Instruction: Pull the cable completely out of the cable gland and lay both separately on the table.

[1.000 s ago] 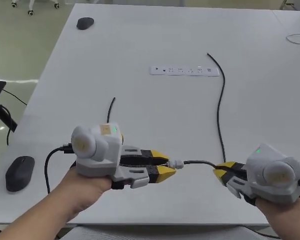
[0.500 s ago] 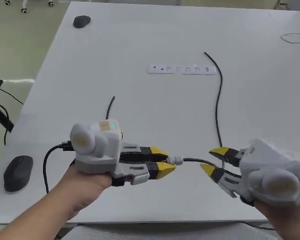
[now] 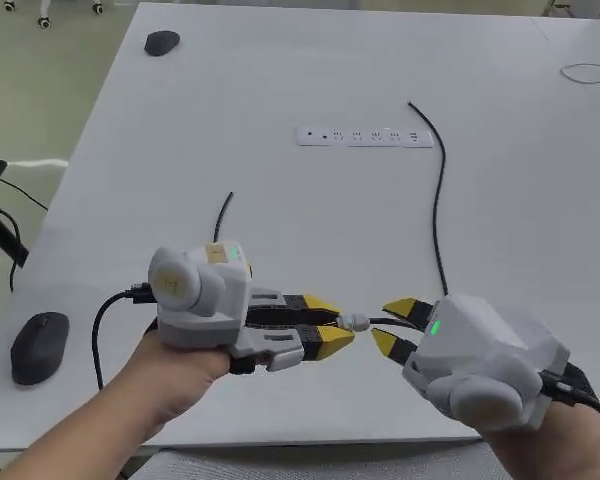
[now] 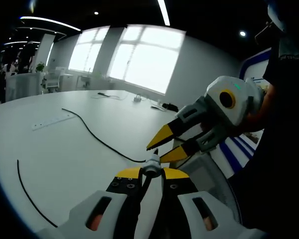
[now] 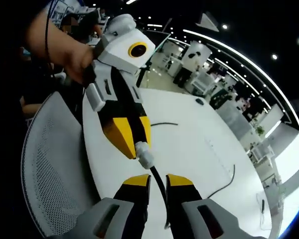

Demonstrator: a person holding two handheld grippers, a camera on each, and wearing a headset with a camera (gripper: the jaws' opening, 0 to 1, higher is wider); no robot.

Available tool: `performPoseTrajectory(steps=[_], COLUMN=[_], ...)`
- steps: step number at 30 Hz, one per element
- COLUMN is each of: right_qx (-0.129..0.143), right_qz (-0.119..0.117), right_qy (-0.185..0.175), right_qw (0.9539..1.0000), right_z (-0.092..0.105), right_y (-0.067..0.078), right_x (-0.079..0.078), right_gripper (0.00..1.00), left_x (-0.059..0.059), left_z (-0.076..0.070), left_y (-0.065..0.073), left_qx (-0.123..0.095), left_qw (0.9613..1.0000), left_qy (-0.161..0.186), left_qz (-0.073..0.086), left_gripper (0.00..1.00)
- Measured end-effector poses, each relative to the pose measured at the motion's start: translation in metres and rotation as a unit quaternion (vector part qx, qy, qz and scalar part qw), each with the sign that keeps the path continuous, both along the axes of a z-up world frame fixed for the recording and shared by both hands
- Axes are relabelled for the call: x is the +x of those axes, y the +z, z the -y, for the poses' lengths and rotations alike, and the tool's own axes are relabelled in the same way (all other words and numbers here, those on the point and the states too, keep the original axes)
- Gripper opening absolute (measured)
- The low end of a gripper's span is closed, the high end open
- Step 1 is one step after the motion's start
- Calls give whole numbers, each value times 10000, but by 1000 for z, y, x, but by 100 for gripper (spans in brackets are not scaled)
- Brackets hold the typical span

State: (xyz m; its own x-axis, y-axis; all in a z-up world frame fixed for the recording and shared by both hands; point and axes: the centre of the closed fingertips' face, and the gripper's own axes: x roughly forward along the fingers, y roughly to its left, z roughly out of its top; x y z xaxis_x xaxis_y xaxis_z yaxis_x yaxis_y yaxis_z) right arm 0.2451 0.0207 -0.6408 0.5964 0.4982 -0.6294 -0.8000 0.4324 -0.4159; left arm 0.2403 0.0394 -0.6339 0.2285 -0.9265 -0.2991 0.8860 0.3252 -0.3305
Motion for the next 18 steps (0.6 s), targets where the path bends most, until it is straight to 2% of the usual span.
performPoseTrajectory(steps=[6, 11, 15, 18], right_qx=[-30, -38, 250, 626], right_qz=[0, 37, -149, -423], right_qy=[29, 66, -150, -365], right_qw=[10000, 10000, 9995, 9965], right_z=[-2, 1, 4, 4], right_y=[-1, -2, -4, -6], right_x=[-1, 1, 2, 2], right_gripper=[3, 2, 1, 1], left_x=[-1, 1, 2, 2], left_z=[2, 4, 6, 6], left_y=[-4, -2, -2, -3], left_qx=[37, 33, 86, 137], left_qw=[10000, 10000, 9999, 9998], left_qy=[-32, -19, -56, -76], left_qz=[-27, 5, 56, 97], left_gripper=[15, 15, 15, 15])
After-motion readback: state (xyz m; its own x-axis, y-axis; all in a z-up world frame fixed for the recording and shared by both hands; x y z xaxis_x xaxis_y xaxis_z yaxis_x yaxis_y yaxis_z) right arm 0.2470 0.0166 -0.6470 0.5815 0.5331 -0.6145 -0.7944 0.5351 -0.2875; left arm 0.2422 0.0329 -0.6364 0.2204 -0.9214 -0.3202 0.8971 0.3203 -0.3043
